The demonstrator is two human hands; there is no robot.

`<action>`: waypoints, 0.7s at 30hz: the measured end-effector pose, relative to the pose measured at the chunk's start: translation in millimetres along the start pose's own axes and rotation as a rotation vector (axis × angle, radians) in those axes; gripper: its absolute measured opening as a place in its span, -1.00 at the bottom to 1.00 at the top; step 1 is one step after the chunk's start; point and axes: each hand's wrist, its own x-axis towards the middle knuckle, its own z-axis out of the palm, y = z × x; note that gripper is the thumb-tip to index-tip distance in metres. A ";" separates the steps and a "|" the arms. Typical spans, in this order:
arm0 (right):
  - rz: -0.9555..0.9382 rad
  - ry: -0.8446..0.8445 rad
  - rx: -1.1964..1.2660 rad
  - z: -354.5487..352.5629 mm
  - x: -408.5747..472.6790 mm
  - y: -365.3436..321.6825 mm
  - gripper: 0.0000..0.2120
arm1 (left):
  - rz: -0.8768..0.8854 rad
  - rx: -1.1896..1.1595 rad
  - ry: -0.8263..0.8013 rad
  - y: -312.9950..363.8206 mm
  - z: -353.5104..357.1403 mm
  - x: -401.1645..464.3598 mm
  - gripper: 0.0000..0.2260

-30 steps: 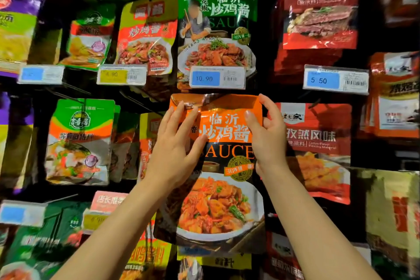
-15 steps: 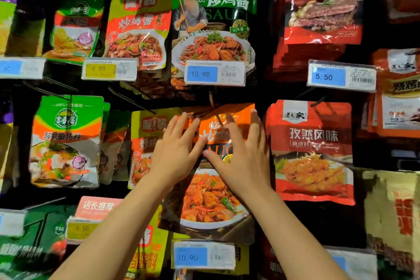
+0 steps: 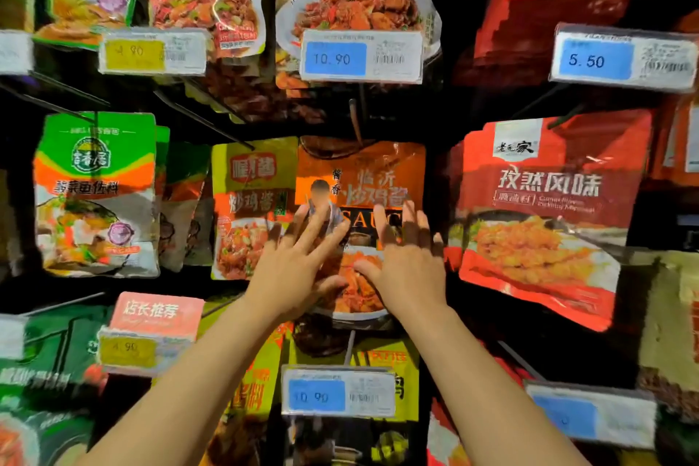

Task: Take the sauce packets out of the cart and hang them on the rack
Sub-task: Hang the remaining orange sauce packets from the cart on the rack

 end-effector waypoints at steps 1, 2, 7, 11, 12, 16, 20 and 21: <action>0.007 -0.018 0.019 -0.7 -0.9 0.4 -0.24 | -0.015 -0.012 -0.001 5.4 -4.4 -1.4 -0.35; 0.013 -0.043 0.051 -2.7 -2.7 0.0 -0.24 | -0.019 -0.031 0.006 10.7 -8.7 -2.4 -0.36; -0.036 -0.059 0.348 -23.4 -29.0 -1.6 -0.35 | -0.128 -0.352 -0.069 24.8 -53.6 -20.8 -0.48; -0.135 0.170 0.777 -50.1 -62.6 -5.5 -0.54 | -0.393 -1.030 0.052 37.5 -99.2 -63.6 -0.78; -0.151 0.179 0.849 -55.9 -71.4 -8.9 -0.58 | -0.427 -1.077 0.099 41.3 -105.9 -77.0 -0.80; -0.221 0.176 1.031 -65.3 -107.9 -31.4 -0.66 | -0.529 -1.077 0.139 62.0 -128.7 -136.8 -0.83; -0.208 0.046 1.136 -66.7 -152.4 -65.2 -0.74 | -0.595 -0.874 0.117 63.1 -157.3 -200.7 -0.81; -0.212 -0.005 1.141 -66.9 -164.2 -76.0 -0.76 | -0.603 -0.827 0.106 60.3 -165.9 -216.0 -0.82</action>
